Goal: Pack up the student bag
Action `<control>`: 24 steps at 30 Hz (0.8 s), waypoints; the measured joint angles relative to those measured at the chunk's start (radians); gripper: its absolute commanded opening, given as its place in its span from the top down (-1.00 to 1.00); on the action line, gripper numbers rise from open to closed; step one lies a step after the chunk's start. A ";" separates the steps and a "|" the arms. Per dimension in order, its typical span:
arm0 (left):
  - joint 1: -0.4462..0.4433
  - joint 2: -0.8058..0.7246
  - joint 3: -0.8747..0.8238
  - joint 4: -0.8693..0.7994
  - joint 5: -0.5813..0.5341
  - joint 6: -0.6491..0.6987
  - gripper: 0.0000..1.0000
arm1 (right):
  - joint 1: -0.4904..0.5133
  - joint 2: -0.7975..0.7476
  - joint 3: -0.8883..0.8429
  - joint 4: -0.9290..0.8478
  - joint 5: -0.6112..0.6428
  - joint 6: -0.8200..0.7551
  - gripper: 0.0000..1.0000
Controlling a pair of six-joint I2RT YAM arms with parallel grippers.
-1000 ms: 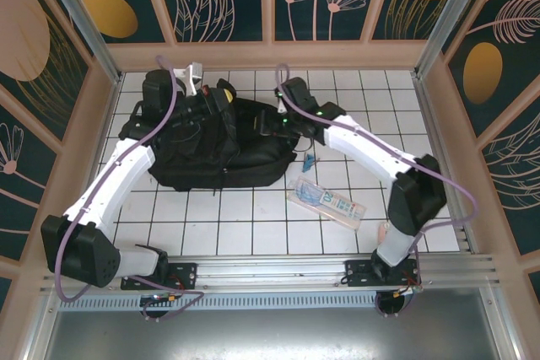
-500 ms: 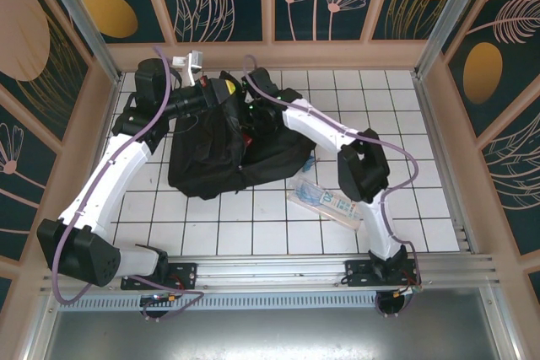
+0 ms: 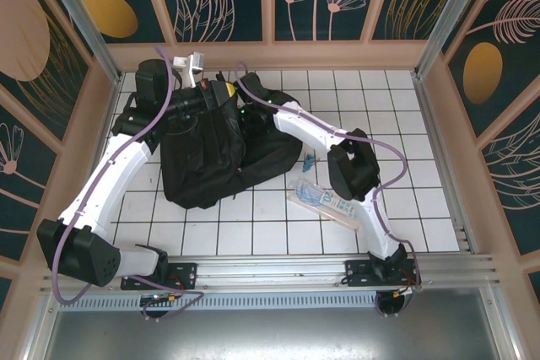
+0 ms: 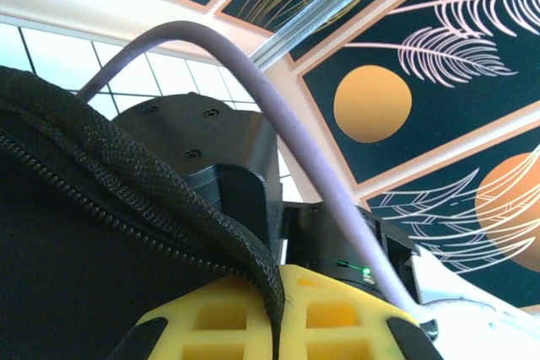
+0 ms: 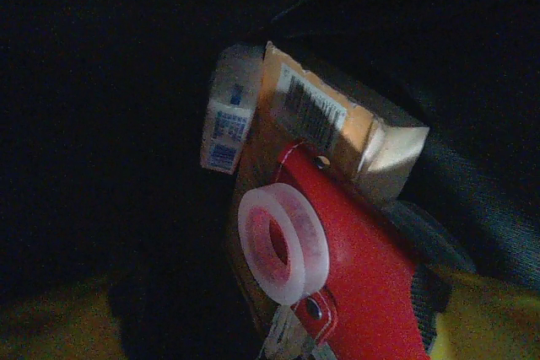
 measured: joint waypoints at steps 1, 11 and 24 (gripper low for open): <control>0.000 0.000 0.000 -0.002 -0.001 0.006 1.00 | 0.000 -0.008 -0.006 -0.003 0.009 -0.007 -0.69; 0.000 -0.006 0.000 -0.035 -0.040 0.044 1.00 | -0.046 -0.301 -0.239 0.002 0.129 -0.140 -0.83; -0.007 -0.059 -0.026 -0.164 -0.208 0.090 1.00 | -0.217 -0.651 -0.556 -0.017 0.289 -0.249 -0.68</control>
